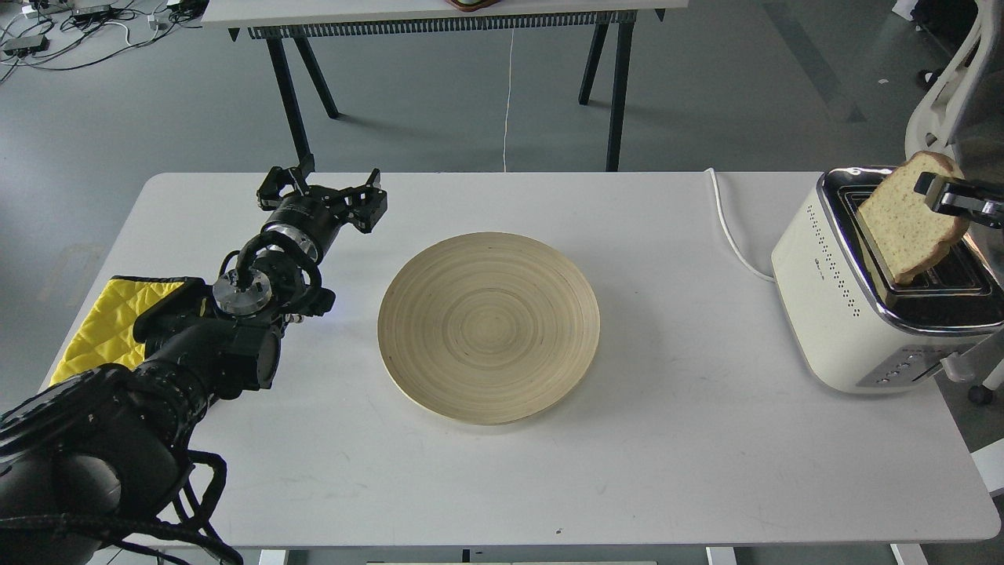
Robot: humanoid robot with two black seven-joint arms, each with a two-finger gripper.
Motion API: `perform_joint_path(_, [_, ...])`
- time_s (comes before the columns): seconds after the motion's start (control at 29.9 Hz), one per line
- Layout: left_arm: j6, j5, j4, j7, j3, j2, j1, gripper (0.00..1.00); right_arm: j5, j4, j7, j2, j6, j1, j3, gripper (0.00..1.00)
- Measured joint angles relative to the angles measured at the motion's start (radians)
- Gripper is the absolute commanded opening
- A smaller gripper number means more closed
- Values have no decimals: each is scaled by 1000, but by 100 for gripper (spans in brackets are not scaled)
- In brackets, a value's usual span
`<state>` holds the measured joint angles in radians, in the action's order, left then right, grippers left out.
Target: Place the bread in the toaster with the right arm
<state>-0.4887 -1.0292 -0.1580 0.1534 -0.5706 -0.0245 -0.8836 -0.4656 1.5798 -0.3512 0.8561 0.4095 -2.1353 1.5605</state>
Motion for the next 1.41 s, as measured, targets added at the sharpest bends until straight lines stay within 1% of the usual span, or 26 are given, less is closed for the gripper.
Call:
perform_joint_path(0.17, [0, 0, 0, 0, 0, 0, 0, 100, 7, -10, 2, 3, 4, 18, -11, 41])
perform_joint_path(0.27, [0, 0, 0, 0, 0, 0, 0, 100, 10, -10, 1, 8, 16, 26, -21, 61])
perform_joint_path(0.3, [0, 0, 0, 0, 0, 0, 0, 100, 11, -10, 1, 12, 26, 29, -22, 76])
perform_joint_path(0.33, [0, 0, 0, 0, 0, 0, 0, 100, 11, -10, 1, 17, 35, 31, -23, 100])
perform_joint_path(0.37, [0, 0, 0, 0, 0, 0, 0, 100, 12, -10, 1, 22, 41, 33, -23, 98])
perform_joint_path(0.64, [0, 0, 0, 0, 0, 0, 0, 100, 13, -10, 1, 41, 50, 36, -28, 99])
perform_joint_path(0.74, [0, 0, 0, 0, 0, 0, 0, 100, 37, -7, 1, 75, 48, 23, -102, 99])
perform_joint_path(0.9, [0, -1, 0, 0, 0, 0, 0, 100, 131, -2, 4, 196, 28, 72, -437, 99])
perform_joint_path(1.0, [0, -1, 0, 0, 0, 0, 0, 100, 182, 2, 5, 235, 13, 170, -660, 99])
perform_joint_path(1.07, [0, -1, 0, 0, 0, 0, 0, 100, 227, 2, 4, 239, -2, 259, -810, 99])
perform_joint_path(1.2, [0, -1, 0, 0, 0, 0, 0, 100, 347, -8, -2, 195, -53, 493, -1123, 99])
perform_joint_path(1.3, [0, -1, 0, 0, 0, 0, 0, 100, 438, -40, -10, 118, -100, 690, -1355, 99])
perform_joint_path(1.41, [0, 0, 0, 0, 0, 0, 0, 100, 483, -103, -32, 7, -181, 892, -1568, 99])
